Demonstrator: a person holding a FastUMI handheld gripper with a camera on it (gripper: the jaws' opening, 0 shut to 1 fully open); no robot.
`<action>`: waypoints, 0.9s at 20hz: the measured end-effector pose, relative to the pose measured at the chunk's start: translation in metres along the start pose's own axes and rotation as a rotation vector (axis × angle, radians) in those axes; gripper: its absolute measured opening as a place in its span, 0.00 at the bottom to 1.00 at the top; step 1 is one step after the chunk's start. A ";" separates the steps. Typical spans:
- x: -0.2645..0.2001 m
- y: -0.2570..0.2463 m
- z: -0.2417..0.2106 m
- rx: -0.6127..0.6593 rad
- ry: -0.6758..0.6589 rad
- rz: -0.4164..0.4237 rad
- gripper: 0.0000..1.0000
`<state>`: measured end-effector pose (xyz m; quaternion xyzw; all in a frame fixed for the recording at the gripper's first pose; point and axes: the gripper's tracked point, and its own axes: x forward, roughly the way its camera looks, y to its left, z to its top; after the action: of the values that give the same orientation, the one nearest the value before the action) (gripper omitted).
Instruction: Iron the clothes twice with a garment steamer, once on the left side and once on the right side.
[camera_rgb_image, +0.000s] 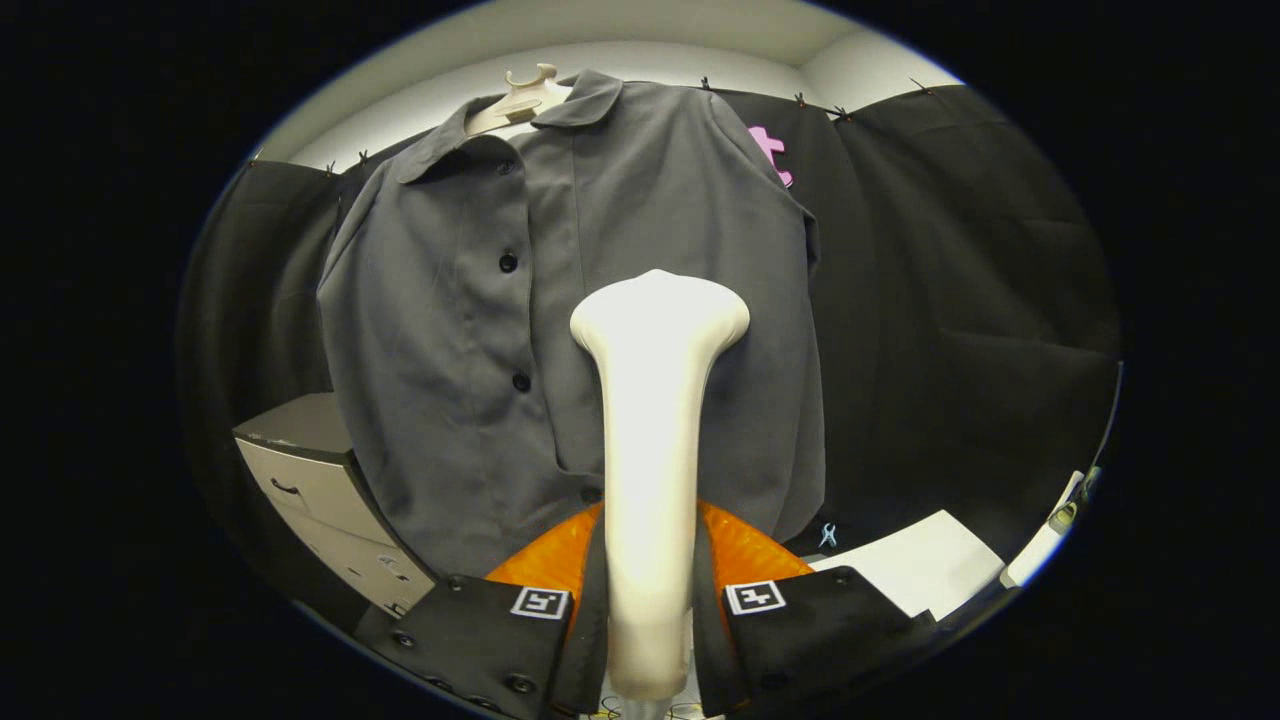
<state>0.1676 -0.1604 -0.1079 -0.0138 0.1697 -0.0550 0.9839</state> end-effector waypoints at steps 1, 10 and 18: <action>0.000 -0.001 -0.006 0.002 0.010 -0.002 0.43; 0.001 -0.010 -0.057 0.011 0.103 -0.017 0.43; -0.001 -0.018 -0.097 0.019 0.181 -0.035 0.43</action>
<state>0.1323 -0.1789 -0.1979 -0.0026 0.2570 -0.0750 0.9635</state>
